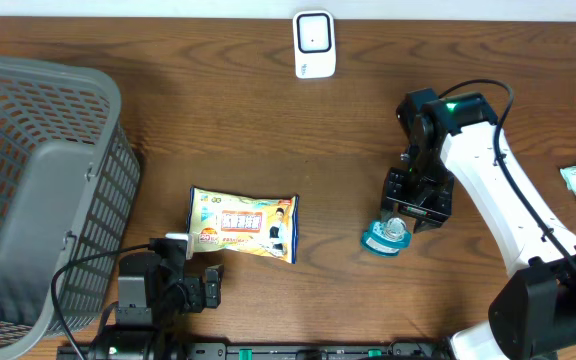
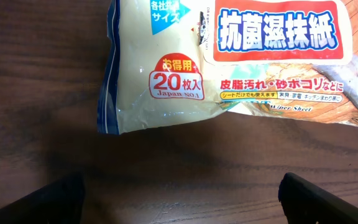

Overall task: Scan the item barcode
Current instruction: 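Set the Listerine bottle down on its side and open the gripper, then raise the right gripper and move it right away from the bottle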

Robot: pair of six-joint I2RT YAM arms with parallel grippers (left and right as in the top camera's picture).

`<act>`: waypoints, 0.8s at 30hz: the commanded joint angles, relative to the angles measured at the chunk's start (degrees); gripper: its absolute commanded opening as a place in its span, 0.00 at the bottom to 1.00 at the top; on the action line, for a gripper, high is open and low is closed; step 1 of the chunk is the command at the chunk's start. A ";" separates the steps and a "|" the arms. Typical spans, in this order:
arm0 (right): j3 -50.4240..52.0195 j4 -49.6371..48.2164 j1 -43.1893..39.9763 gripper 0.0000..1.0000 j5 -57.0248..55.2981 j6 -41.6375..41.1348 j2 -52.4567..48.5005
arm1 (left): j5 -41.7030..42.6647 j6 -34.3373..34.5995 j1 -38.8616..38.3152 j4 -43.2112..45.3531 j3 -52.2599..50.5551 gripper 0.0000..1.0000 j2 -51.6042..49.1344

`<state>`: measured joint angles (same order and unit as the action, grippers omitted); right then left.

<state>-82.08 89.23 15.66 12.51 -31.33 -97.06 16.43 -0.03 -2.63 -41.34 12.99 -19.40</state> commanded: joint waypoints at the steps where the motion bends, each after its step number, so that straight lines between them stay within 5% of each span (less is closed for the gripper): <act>1: -1.27 -0.20 0.17 0.56 -2.75 0.11 0.83 | 0.50 -0.37 0.13 0.02 0.31 0.99 0.11; 6: -4.50 0.42 0.17 0.56 -3.13 2.86 0.83 | 0.50 -0.35 0.13 0.02 0.31 0.99 0.11; 15: -27.26 8.09 0.17 0.62 -3.21 11.37 0.87 | 0.50 -0.37 0.13 0.02 0.31 0.99 0.11; 16: -29.77 8.11 0.17 0.81 -2.84 14.38 1.42 | 0.50 -0.37 0.13 0.02 0.31 0.99 0.11; 19: -32.30 8.09 0.11 0.99 -3.61 16.00 4.61 | 0.50 -0.37 0.13 0.02 0.31 0.99 0.11; 24: -32.24 8.09 -0.02 0.99 -4.11 21.16 12.44 | 0.50 -0.35 0.13 0.02 0.31 0.99 0.11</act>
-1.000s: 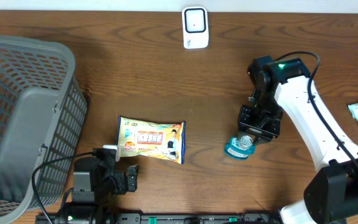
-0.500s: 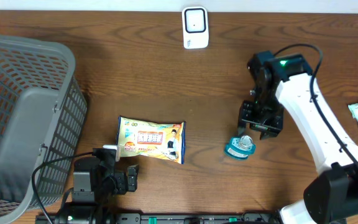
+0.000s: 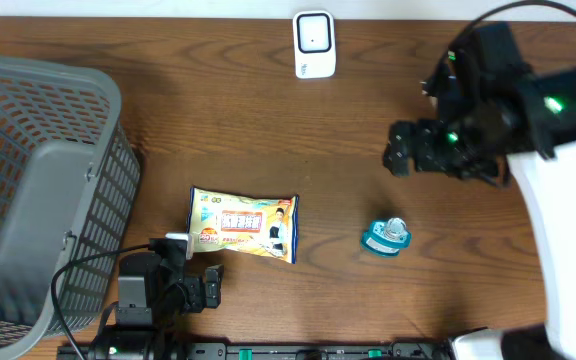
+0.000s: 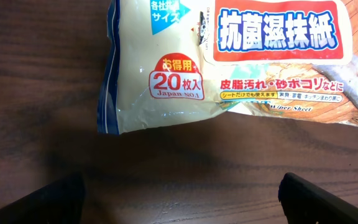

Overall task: Scan the item barcode
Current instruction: 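Raise the right gripper and move it right away from the bottle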

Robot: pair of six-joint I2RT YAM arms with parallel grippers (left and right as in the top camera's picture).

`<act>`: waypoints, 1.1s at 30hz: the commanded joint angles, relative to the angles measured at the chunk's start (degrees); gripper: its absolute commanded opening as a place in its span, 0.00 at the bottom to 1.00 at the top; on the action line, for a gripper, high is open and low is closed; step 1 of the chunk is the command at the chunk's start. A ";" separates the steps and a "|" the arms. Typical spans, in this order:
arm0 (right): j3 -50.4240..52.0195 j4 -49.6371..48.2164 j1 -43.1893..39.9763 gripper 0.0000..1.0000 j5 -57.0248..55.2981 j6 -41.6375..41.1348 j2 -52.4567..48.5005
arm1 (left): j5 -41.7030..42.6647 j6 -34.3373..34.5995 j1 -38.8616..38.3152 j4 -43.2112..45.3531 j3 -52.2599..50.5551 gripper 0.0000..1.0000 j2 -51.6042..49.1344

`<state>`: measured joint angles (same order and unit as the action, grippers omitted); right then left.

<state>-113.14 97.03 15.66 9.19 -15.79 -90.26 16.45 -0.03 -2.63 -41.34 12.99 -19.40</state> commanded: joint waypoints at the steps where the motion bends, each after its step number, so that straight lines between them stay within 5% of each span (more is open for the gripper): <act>1: -1.07 0.28 -0.02 0.99 -0.74 5.60 7.34 | 0.48 -0.37 0.13 0.00 0.31 0.99 0.11; 11: 13.07 0.17 0.17 0.99 -0.76 5.57 21.51 | 0.48 -0.37 0.13 0.02 0.31 0.99 0.11; 22: 33.57 -2.21 0.17 0.96 -0.79 5.60 23.96 | 0.48 -0.35 0.13 0.02 0.31 0.99 0.11; 33: 35.21 -5.53 0.20 0.99 -0.74 5.60 24.92 | 0.48 -0.35 0.13 0.02 0.31 0.99 0.11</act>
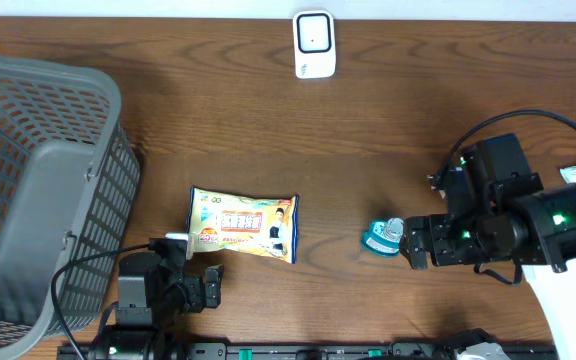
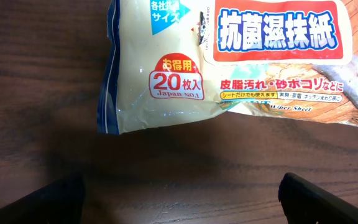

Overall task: Scan the item barcode
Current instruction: 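Raise the right gripper and move it right away from the bottle, then move the right gripper back left over the lying bottle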

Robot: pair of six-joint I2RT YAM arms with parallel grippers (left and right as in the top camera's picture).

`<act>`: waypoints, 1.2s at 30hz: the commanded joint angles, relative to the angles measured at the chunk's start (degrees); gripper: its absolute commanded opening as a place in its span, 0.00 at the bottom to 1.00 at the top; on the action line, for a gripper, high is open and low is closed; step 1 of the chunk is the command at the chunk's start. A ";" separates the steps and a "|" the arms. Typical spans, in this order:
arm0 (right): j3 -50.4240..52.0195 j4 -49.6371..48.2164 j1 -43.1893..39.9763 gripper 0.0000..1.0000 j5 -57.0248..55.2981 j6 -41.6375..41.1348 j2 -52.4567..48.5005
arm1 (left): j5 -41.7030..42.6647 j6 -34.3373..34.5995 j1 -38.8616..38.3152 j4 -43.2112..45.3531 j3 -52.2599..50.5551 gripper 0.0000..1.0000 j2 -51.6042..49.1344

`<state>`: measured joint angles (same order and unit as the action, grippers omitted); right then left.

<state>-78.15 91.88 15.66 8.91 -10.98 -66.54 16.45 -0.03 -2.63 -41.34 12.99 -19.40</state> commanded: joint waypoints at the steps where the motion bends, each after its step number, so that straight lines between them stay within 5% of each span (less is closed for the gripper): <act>1: 0.22 -0.96 0.17 0.99 -0.46 0.79 1.20 | 0.48 -0.37 0.13 0.02 0.31 0.99 0.11; 19: 4.85 -31.28 3.32 0.99 5.16 2.84 -11.52 | 0.48 -0.37 0.13 0.00 0.31 0.99 0.11; 36: 3.76 -27.12 6.95 0.95 4.48 20.11 -16.15 | 0.48 -0.35 0.13 0.02 0.31 0.99 0.11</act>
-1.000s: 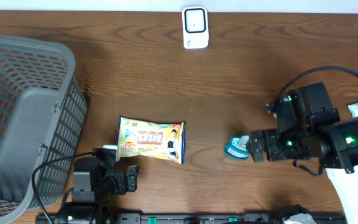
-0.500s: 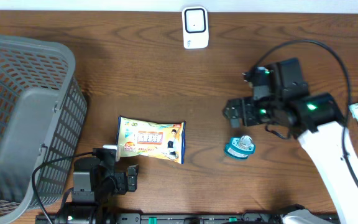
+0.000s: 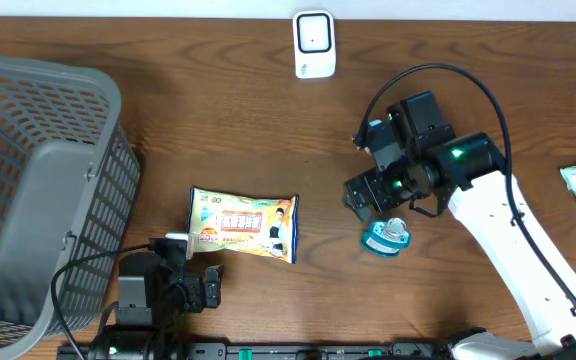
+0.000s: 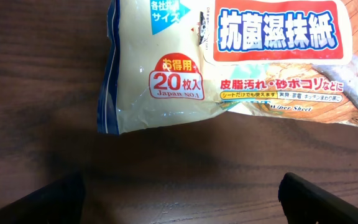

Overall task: Scan the item barcode
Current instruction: 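Move the right gripper back left over the lying bottle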

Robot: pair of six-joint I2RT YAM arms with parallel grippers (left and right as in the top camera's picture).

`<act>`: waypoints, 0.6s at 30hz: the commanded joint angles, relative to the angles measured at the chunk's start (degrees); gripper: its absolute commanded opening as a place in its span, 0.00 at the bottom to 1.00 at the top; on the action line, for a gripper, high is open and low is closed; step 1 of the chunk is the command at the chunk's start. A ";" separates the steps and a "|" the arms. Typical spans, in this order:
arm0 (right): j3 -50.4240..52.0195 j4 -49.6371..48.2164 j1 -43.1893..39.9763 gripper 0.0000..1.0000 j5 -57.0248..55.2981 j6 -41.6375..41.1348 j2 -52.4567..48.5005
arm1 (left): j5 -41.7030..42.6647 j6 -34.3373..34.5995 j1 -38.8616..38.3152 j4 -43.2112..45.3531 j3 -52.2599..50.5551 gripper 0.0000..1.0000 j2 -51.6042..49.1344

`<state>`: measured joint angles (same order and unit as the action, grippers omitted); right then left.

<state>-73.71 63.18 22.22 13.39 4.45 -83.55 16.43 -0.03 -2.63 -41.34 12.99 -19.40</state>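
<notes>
A small teal round item [image 3: 386,238] with a clear top lies on the table right of centre. My right gripper [image 3: 362,196] hovers just up and left of it, and its jaws are too dark to read from overhead. The white barcode scanner [image 3: 314,45] stands at the table's far edge. A yellow wipes pack [image 3: 245,224] [image 4: 229,68] lies flat in front of my left gripper [image 4: 182,199]. That gripper is open, with only bare wood between its fingertips [image 4: 48,202], and rests at the near edge in the overhead view [image 3: 203,285].
A grey plastic basket [image 3: 38,190] fills the left side of the table. A pale green packet lies at the right edge. The right arm's white link [image 3: 508,240] runs from the lower right toward the centre.
My right gripper has moved from the right side of the teal item to just up and left of it. The teal item, the wipes pack and my left arm are unchanged.
At first my right gripper was right over the teal item. Then it was raised toward the back right, away from the item. Later it was low on the item's right side, and now it is at its upper left. The left arm stayed still.
</notes>
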 commanded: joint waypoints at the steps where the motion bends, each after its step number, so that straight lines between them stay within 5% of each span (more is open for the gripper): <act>1: -0.96 2.47 0.39 0.94 0.02 5.01 0.94 | 0.50 -0.35 0.13 0.02 0.31 0.99 0.11; 12: -2.47 9.01 3.54 0.91 -0.48 8.26 4.70 | 0.50 -0.35 0.13 0.02 0.31 0.99 0.11; 18: -1.36 9.60 5.73 0.94 -9.86 2.82 4.68 | 0.50 -0.37 0.13 0.02 0.31 0.99 0.11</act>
<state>-75.02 72.47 26.46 10.44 10.57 -79.24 16.43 -0.03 -2.63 -41.34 12.99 -19.40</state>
